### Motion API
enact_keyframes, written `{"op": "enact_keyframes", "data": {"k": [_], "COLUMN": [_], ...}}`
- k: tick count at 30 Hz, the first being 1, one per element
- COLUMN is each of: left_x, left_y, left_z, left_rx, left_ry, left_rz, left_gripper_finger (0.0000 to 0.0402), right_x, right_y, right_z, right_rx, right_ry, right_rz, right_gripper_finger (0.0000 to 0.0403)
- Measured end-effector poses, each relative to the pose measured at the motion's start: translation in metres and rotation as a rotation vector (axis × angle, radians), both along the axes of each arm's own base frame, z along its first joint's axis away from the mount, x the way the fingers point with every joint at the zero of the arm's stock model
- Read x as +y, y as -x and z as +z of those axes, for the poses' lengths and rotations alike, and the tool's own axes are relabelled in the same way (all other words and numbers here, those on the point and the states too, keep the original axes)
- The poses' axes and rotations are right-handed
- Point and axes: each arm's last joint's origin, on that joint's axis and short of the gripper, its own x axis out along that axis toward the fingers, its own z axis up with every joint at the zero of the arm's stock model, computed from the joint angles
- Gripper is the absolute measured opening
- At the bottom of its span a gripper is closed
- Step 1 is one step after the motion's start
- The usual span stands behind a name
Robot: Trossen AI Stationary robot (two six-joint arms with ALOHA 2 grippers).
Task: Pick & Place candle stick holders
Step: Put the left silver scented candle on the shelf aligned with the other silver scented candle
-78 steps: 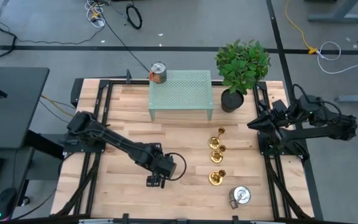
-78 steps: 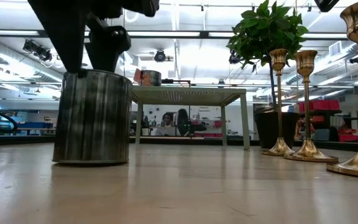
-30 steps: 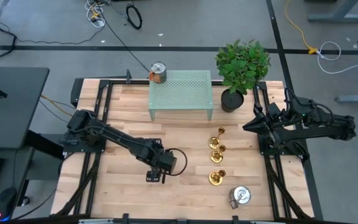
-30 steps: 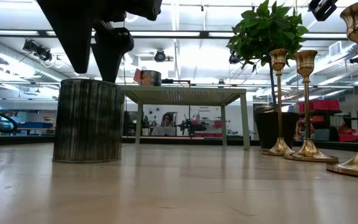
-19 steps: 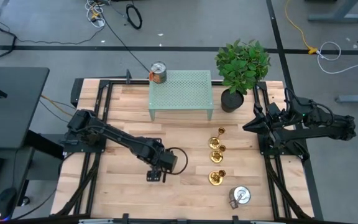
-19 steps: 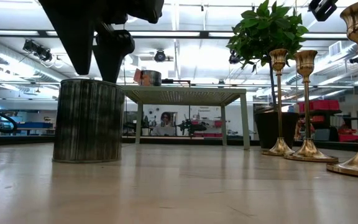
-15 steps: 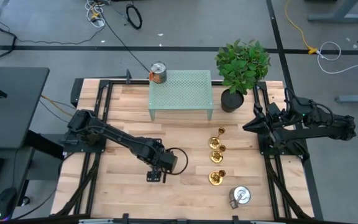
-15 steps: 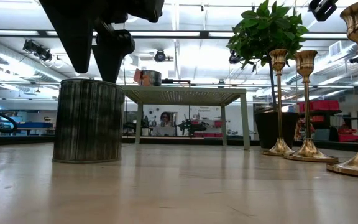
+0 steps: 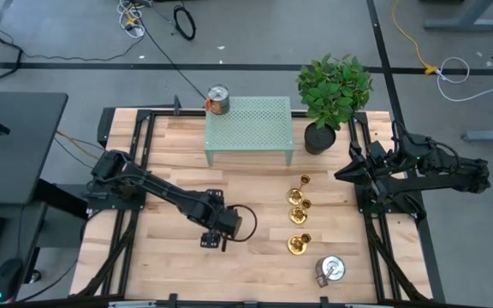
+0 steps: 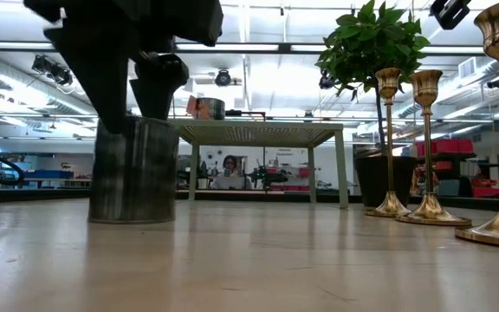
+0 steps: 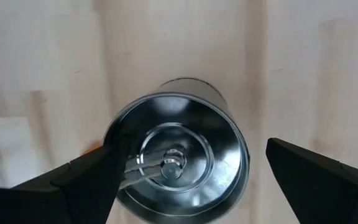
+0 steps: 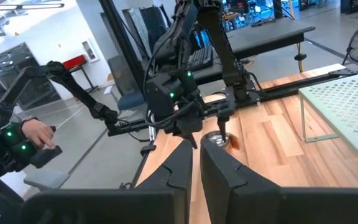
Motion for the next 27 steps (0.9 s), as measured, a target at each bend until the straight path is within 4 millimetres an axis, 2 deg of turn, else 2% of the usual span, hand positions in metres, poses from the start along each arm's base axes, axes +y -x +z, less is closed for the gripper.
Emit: {"op": "enact_keyframes", "data": {"k": [9, 18, 27], "left_x": [-0.002, 0.000, -0.001], "left_y": [-0.006, -0.005, -0.005], "left_z": [0.018, 0.017, 0.017], "left_rx": [-0.016, -0.004, 0.006], "left_ry": [-0.005, -0.073, -0.054], "left_rz": [-0.052, -0.115, -0.233], "left_gripper_finger": [0.0394, 0.0394, 0.0394], "right_x": [0.000, 0.000, 0.000], "right_y": [0.000, 0.000, 0.000], "right_z": [0.000, 0.000, 0.000], "right_rx": [0.002, 0.002, 0.002], "right_ry": [-0.006, -0.006, -0.006], "right_rz": [-0.010, -0.010, -0.012], "right_gripper_finger": [0.0037, 0.0037, 0.0037]}}
